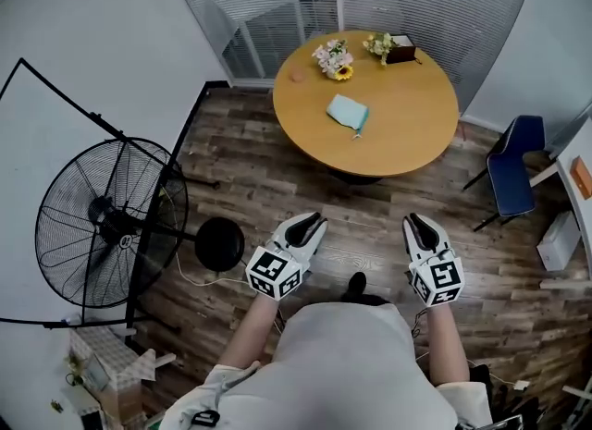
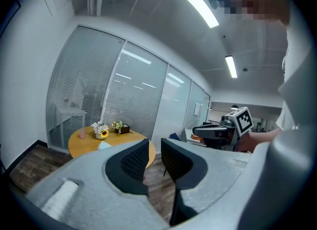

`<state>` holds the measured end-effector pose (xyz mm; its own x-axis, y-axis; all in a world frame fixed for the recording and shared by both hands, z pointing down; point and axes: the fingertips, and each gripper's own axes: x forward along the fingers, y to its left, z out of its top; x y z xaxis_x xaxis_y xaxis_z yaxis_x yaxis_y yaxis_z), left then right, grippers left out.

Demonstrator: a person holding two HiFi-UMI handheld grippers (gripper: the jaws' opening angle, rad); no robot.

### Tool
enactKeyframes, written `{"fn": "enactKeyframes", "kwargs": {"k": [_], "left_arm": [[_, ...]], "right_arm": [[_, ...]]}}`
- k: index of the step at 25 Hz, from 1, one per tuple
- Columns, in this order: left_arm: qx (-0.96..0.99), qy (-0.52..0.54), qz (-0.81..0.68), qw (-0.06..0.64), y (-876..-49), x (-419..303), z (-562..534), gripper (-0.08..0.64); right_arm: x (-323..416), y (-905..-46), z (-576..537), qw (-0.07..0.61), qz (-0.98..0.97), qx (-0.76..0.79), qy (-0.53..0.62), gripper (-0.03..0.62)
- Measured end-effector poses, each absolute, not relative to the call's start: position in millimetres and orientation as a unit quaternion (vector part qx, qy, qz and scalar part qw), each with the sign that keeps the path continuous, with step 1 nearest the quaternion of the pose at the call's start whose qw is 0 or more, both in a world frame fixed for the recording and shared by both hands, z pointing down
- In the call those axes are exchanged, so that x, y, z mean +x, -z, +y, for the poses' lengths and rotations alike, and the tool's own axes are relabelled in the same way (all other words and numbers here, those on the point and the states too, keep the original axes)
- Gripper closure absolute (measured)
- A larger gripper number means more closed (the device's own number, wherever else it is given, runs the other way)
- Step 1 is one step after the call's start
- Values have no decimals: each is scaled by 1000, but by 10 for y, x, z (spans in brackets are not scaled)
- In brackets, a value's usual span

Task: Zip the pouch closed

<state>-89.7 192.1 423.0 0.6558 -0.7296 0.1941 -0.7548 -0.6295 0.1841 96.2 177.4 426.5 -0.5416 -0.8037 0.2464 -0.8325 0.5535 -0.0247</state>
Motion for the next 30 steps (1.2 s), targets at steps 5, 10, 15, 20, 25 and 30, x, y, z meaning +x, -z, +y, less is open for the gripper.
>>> {"fn": "enactKeyframes", "kwargs": {"k": [5, 10, 15, 20, 25, 30], "left_arm": [[890, -60, -432, 131, -4306, -710, 1542, 488], [882, -61, -449, 130, -4312, -603, 1255, 488], [879, -65, -453, 136, -4355, -607, 1023, 488], [883, -65, -443, 140, -4421, -663, 680, 488], [893, -64, -424, 138, -4469, -813, 111, 488], [904, -66, -400, 137, -4484, -969, -597, 488]], "right_arm": [[1161, -4388, 1341, 105, -884, 449, -80, 545], [1286, -4463, 1015, 107, -890, 436, -84, 545], [1293, -4522, 773, 107, -890, 434, -92, 545], [1206, -4619, 482, 114, -887, 437, -96, 545], [1092, -4683, -24, 119, -877, 455, -97, 545], [914, -4706, -627, 131, -869, 466, -99, 545]]}}
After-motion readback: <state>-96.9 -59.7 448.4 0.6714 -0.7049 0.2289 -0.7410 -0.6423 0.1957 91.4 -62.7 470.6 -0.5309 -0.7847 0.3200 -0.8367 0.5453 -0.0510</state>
